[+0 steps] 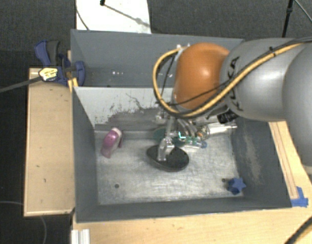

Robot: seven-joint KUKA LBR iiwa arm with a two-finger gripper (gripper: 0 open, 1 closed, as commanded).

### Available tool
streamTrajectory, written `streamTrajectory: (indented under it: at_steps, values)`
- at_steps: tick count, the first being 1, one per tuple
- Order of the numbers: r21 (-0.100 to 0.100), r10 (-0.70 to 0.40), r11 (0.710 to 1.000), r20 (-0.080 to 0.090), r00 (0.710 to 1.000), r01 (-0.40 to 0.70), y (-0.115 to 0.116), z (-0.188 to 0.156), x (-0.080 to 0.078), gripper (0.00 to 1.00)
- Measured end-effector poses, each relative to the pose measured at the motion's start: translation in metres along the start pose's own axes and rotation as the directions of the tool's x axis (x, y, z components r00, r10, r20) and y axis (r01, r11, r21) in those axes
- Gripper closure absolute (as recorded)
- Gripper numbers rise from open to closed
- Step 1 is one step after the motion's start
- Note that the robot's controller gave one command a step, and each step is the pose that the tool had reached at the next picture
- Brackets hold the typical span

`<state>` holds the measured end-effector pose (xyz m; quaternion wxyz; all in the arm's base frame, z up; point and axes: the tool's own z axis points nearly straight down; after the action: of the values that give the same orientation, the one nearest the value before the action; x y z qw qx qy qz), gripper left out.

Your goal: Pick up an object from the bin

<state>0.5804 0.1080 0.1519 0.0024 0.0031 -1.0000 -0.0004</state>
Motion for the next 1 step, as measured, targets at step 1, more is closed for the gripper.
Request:
streamTrajectory:
  at_steps: [1]
  values:
    - [-0.01,0.095,0.995,0.024,0.995,-0.094,-0.0271,0.0639,0.0115,0.0]
